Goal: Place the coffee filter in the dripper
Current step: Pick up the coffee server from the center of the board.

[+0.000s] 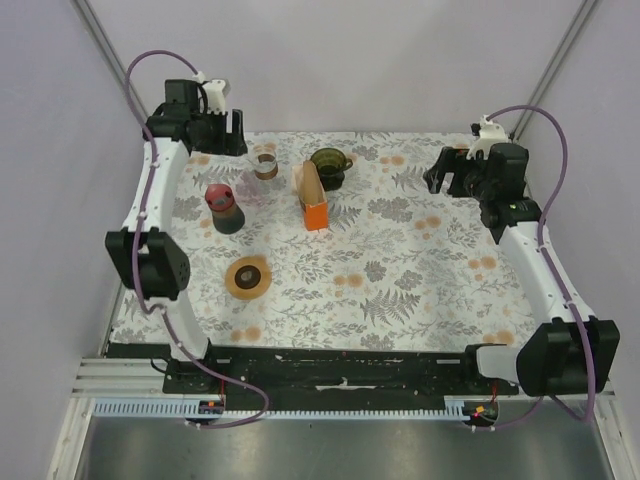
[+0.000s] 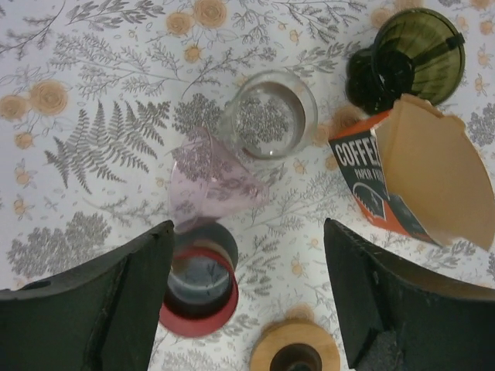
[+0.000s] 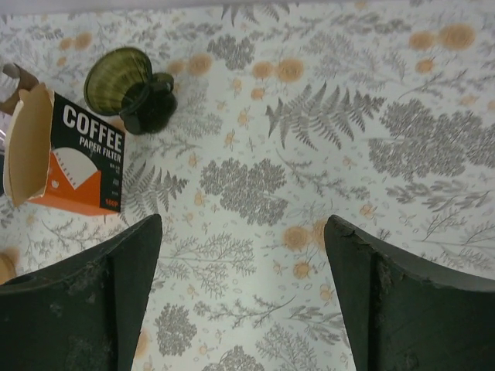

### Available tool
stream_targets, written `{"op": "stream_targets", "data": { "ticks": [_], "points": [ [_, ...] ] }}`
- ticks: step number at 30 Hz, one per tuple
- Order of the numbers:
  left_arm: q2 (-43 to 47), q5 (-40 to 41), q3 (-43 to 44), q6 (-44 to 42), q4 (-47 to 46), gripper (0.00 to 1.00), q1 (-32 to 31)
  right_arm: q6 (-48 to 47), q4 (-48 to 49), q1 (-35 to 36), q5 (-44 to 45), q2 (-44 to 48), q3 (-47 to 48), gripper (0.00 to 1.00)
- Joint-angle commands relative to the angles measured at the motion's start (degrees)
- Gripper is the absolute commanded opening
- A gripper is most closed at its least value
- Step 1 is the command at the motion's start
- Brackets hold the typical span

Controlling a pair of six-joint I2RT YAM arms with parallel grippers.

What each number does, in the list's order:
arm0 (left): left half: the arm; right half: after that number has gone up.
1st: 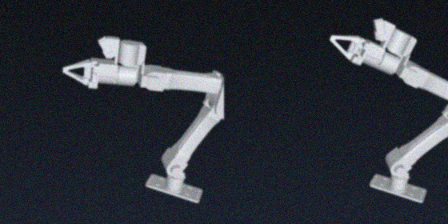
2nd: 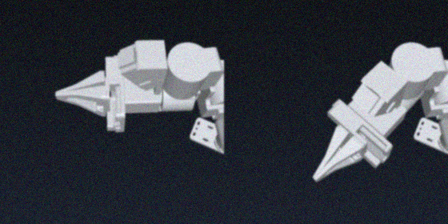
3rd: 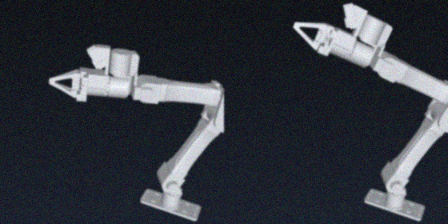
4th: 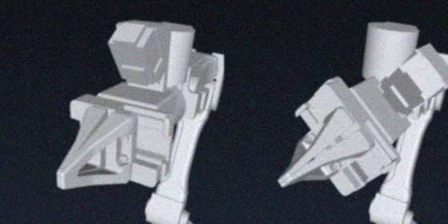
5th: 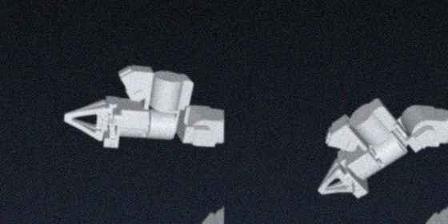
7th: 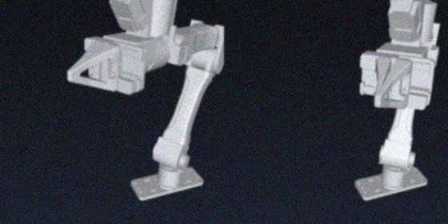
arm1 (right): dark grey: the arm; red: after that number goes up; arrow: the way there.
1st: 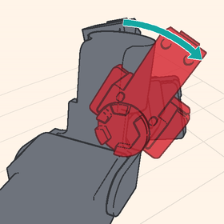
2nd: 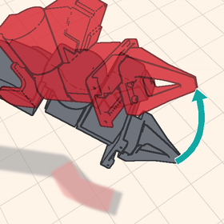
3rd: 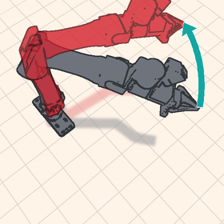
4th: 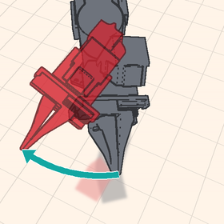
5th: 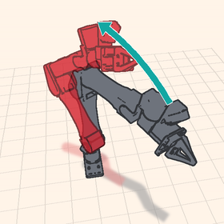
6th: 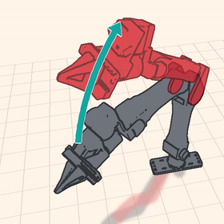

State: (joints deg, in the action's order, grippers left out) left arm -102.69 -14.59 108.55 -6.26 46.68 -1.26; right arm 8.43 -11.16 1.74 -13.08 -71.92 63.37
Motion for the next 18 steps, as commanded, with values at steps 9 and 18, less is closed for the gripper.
{"op": "stream_targets", "data": {
  "ticks": [9, 18],
  "points": [
    [-29.31, -8.26, 32.60, -8.06, -0.69, 0.77, -1.21, -0.60, -14.23, 2.66, -3.71, -5.77, 6.06, 0.93],
    [-34.41, -13.17, 30.94, -15.00, -6.34, 0.83, -1.29, -2.10, -19.60, 3.36, -1.86, -8.41, 9.22, 0.95]
  ]
}}
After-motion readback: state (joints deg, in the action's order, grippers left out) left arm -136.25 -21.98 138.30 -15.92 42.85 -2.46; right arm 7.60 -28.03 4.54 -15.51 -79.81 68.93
